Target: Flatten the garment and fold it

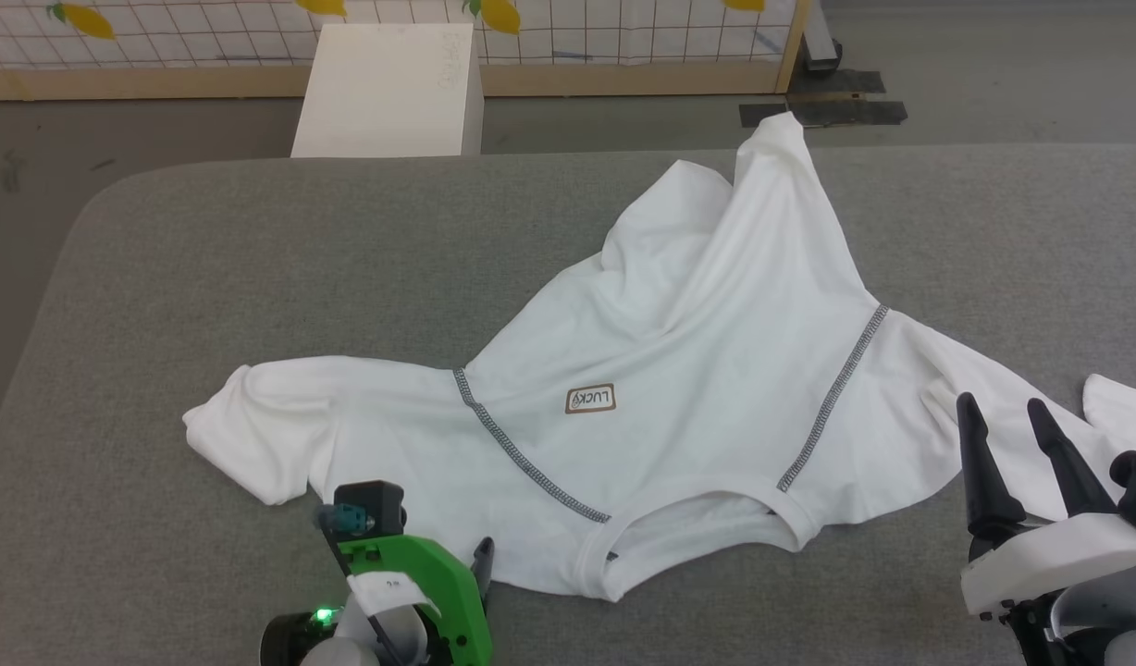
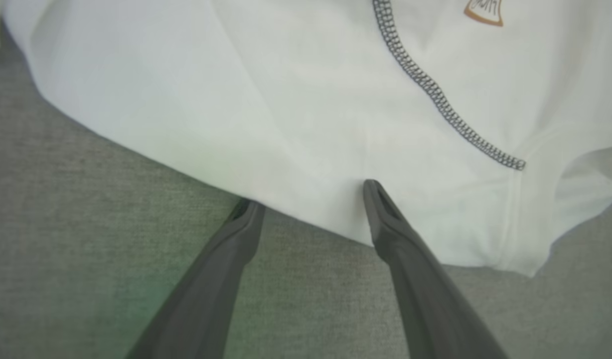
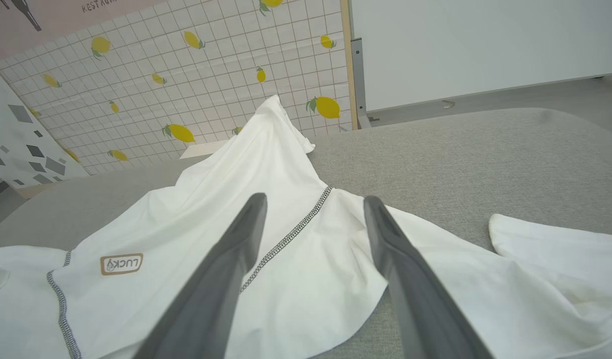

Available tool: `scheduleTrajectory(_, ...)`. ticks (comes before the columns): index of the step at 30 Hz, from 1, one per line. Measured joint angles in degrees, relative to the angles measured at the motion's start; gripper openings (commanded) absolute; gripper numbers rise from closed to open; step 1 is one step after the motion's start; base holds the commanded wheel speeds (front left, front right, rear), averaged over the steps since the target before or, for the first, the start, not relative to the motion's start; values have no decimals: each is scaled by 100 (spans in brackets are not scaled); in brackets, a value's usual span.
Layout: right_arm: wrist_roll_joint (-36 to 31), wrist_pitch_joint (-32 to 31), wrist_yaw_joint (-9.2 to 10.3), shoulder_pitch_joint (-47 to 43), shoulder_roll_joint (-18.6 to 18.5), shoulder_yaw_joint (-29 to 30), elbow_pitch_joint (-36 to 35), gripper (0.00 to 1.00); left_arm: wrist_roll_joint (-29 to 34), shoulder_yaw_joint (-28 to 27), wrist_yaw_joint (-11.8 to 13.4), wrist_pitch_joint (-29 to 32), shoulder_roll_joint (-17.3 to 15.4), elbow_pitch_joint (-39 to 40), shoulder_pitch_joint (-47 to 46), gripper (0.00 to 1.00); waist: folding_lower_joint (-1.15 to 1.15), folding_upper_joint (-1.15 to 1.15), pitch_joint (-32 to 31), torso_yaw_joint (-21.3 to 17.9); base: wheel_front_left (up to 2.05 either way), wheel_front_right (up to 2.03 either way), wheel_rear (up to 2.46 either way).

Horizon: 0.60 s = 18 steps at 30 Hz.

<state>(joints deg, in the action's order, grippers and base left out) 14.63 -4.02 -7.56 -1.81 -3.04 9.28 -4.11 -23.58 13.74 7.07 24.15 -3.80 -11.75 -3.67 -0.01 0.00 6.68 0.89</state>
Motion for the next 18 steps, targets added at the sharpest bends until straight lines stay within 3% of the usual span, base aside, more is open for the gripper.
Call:
scheduleTrajectory(6, 10, 0, 0, 0, 0, -12, -22, 100, -65, -109, 54, -48, -1, -180, -179, 98, 0, 0, 45, -55, 0, 0, 0)
scheduleTrajectory(7, 11, 0, 0, 0, 1, -15, -23, 100, -66, -124, 54, -87, -2, -196, -193, 48, 0, 0, 49, -59, 0, 0, 0)
scheduleTrajectory(8, 15, 0, 0, 0, 0, -18, -24, 100, -66, -144, 54, -129, -9, -213, -202, 7, 0, 0, 53, -62, 0, 0, 0)
scheduleTrajectory(9, 33, 0, 0, 0, 1, -20, -24, 100, -69, -166, 54, -164, -25, -236, -205, 0, 0, 0, 54, -65, 0, 0, 0)
scheduleTrajectory(18, -11, -344, 0, -15, 1, 279, 156, 100, -204, -523, 135, -672, -159, -186, -109, 0, 0, 0, 13, -66, 0, 0, 0)
